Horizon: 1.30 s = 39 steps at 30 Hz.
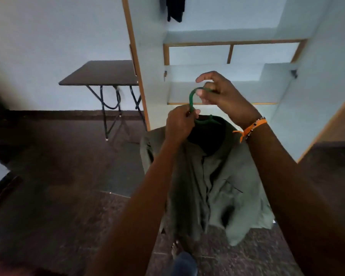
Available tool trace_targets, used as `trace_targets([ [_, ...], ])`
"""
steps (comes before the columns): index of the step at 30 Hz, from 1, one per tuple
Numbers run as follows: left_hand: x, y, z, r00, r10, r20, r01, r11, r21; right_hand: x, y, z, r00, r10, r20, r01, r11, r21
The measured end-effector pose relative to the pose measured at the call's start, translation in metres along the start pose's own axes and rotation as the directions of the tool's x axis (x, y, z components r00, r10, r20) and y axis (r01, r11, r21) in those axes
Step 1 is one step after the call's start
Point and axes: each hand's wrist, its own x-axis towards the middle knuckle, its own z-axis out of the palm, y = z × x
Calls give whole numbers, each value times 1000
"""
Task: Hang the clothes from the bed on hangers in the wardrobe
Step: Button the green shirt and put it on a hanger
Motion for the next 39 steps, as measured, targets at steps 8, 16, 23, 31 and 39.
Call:
trace_targets([
  [8, 160, 7, 68, 999, -34, 37, 46, 916, -398, 30, 109, -128, 930, 359, -81, -315, 662, -680],
  [16, 302, 29, 128, 945, -14, 327, 202, 810, -551, 100, 148, -163, 867, 169, -468, -341, 887, -310],
  [23, 410, 4, 174, 914, 164, 370, -34, 943, -331, 230, 166, -226, 843, 345, -413, -131, 876, 465],
  [31, 598, 28, 164, 955, 197, 220, -144, 961, -237, 442, 123, -335, 916, 16, -402, 174, 884, 433],
  [39, 787, 78, 120, 950, 313, -6, -311, 940, -140, 676, 70, -382, 826, -394, -403, 416, 908, -34],
])
